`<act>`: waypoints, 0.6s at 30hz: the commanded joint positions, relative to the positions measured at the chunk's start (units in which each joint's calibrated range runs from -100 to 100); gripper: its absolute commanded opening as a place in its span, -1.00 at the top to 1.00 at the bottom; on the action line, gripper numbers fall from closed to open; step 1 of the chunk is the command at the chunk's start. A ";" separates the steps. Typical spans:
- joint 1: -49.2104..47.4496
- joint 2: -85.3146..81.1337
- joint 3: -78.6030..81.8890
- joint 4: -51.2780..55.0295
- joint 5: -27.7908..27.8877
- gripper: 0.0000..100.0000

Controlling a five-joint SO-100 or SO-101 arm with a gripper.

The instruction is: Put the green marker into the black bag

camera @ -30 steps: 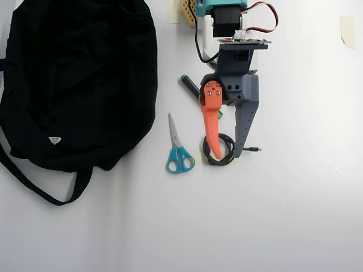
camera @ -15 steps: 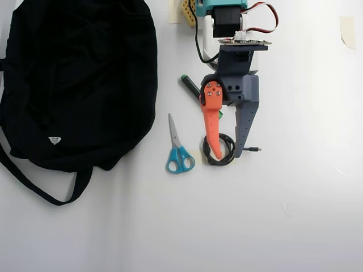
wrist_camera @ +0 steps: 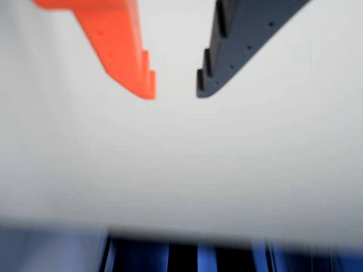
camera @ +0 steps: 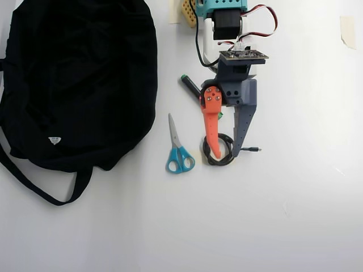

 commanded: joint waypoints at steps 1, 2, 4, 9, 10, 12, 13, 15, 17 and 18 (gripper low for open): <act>-0.43 -1.87 -5.27 12.94 -0.04 0.81; -0.43 -1.87 -7.51 20.00 -0.04 0.81; -0.36 -1.87 -9.40 27.32 -0.10 0.81; -0.28 -1.78 -10.75 41.10 -0.10 0.81; -0.28 -1.78 -10.75 44.03 -0.10 0.81; -0.36 -1.78 -10.75 47.39 -0.10 0.81; -0.36 -1.78 -10.75 50.32 -0.10 0.81; -0.36 -1.78 -10.75 56.00 -0.10 0.81; -0.13 -1.78 -10.75 60.31 -0.15 0.81; 0.02 -1.78 -10.75 61.86 -0.31 0.81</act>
